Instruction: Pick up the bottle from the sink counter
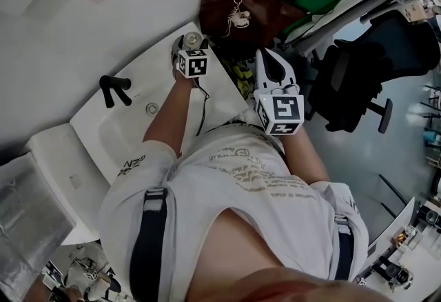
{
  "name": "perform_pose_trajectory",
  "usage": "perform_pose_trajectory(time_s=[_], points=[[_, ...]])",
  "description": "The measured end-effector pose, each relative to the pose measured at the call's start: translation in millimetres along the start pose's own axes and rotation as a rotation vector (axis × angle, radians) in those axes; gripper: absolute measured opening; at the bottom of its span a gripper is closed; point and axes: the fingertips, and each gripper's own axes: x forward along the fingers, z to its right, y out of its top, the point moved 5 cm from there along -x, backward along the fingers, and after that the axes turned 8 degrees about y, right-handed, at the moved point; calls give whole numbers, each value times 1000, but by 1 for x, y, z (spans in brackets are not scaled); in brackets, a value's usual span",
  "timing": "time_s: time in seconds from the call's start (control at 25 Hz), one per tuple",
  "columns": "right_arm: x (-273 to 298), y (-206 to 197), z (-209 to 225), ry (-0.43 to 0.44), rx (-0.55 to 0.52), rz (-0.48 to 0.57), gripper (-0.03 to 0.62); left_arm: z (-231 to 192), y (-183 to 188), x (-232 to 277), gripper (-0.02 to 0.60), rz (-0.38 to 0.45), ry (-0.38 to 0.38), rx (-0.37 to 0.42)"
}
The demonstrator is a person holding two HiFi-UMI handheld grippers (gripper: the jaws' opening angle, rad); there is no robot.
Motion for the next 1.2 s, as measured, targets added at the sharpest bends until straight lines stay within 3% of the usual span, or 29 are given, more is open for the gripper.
perform_pose_trajectory(time_s=[0.64,1.2], points=[[-3,0,2,-10,11,2,21,0,-4,9,334,20,-23,13],[-8,6,-3,8,7,33,21,-22,-1,0,334,-39,9,-97]])
